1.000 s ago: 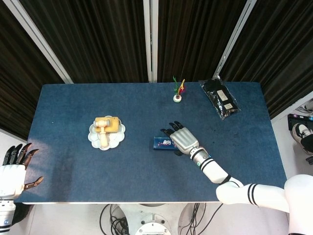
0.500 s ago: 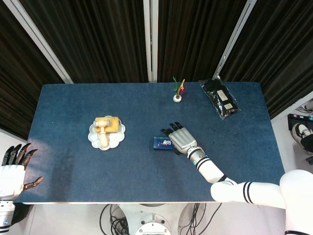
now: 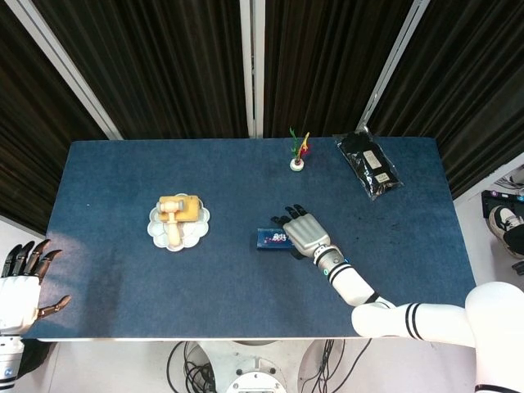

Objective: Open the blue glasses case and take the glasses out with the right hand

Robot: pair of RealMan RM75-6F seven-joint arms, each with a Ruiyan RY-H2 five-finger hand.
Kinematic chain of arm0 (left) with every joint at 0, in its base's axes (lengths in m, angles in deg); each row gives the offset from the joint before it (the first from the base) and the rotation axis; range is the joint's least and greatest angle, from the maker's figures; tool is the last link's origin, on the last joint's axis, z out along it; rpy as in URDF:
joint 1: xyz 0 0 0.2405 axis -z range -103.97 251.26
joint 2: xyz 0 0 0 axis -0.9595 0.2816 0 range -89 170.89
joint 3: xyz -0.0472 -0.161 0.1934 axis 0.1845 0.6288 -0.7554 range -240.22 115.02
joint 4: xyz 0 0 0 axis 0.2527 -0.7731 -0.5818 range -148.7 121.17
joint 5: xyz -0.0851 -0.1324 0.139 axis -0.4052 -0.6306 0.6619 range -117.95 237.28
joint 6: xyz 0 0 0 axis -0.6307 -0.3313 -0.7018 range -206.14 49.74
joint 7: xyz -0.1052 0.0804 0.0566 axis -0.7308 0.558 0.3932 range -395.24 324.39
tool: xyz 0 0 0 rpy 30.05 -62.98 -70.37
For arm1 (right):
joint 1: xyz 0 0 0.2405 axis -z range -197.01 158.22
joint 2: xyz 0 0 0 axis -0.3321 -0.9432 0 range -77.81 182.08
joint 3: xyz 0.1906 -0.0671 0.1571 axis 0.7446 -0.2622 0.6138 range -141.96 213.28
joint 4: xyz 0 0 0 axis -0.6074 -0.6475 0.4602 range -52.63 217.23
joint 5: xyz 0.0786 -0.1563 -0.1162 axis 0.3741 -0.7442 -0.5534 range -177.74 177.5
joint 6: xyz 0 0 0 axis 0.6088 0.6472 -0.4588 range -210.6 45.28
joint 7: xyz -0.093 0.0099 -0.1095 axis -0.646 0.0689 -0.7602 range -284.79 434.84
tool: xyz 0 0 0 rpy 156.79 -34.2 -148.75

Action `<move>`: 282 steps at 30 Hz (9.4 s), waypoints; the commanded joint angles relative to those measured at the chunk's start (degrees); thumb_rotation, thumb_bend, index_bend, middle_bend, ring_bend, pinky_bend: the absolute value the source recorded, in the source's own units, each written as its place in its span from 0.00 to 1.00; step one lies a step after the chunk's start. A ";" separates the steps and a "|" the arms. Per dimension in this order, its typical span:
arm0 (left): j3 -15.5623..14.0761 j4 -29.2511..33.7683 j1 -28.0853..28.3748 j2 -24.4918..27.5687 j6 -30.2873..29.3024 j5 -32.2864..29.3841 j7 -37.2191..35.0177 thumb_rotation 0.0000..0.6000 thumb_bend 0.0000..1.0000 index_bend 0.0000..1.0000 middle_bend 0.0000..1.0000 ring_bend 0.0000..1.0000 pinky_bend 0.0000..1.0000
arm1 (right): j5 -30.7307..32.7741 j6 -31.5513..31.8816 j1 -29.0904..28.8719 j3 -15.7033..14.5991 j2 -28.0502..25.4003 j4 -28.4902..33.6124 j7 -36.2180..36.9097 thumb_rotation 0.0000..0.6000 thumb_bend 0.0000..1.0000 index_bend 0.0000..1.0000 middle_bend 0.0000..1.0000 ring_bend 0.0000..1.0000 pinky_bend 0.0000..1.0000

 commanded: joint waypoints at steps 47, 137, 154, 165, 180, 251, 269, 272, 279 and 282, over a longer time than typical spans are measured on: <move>0.16 1.26 0.41 0.60 0.94 -0.59 1.10 1.00 0.04 0.21 0.07 0.00 0.00 | 8.33 -3.52 -6.34 1.42 4.84 -14.88 1.49 1.00 0.36 0.04 0.13 0.00 0.00; 0.29 0.23 0.53 -0.19 1.21 -1.25 0.13 1.00 0.04 0.21 0.07 0.00 0.00 | -15.22 -8.87 5.57 2.18 0.75 -10.75 20.91 0.99 0.65 0.00 0.25 0.00 0.00; 0.06 0.67 -0.05 0.00 0.23 -0.83 0.25 1.00 0.04 0.21 0.07 0.00 0.00 | -32.36 3.90 5.48 -1.09 6.23 0.78 15.89 1.00 0.07 0.00 0.00 0.00 0.00; -0.11 0.46 -0.49 0.03 -0.49 -0.39 -0.26 1.00 0.04 0.21 0.07 0.00 0.00 | -32.32 3.23 5.41 -1.17 11.63 -2.06 13.08 0.99 0.03 0.00 0.00 0.00 0.00; -0.19 -0.44 -0.69 -0.54 -0.58 -0.24 -1.09 1.00 0.04 0.21 0.07 0.00 0.00 | -27.62 7.14 8.60 0.54 10.50 -8.86 6.21 1.00 0.03 0.00 0.00 0.00 0.00; 0.29 -1.26 -0.88 -0.60 -0.26 -0.90 -2.49 1.00 0.04 0.21 0.07 0.00 0.00 | -8.65 -15.27 -1.70 7.23 9.21 -21.53 15.63 1.00 0.47 0.00 0.20 0.00 0.00; 0.23 -1.10 -1.06 -0.45 -0.59 -0.76 -2.39 1.00 0.04 0.21 0.07 0.00 0.00 | -15.33 -7.73 -1.61 4.54 5.53 -15.45 13.44 1.00 0.41 0.02 0.23 0.00 0.00; 0.23 -1.02 -0.98 -0.48 -0.51 -0.72 -2.28 1.00 0.04 0.21 0.07 0.00 0.00 | -15.21 -7.19 -2.38 3.69 5.12 -15.85 10.26 1.00 0.32 0.11 0.22 0.00 0.00; 0.23 -0.83 -1.11 -0.46 -0.63 -0.84 -2.03 1.00 0.04 0.21 0.07 0.00 0.00 | -11.20 -7.53 -4.16 2.54 5.62 -16.91 4.48 1.00 0.30 0.26 0.22 0.00 0.00; 0.15 -0.77 -1.27 -0.41 -0.75 -0.88 -2.02 1.00 0.04 0.21 0.07 0.00 0.00 | -9.46 -7.68 -4.64 2.22 6.09 -17.68 3.25 1.00 0.33 0.30 0.23 0.00 0.00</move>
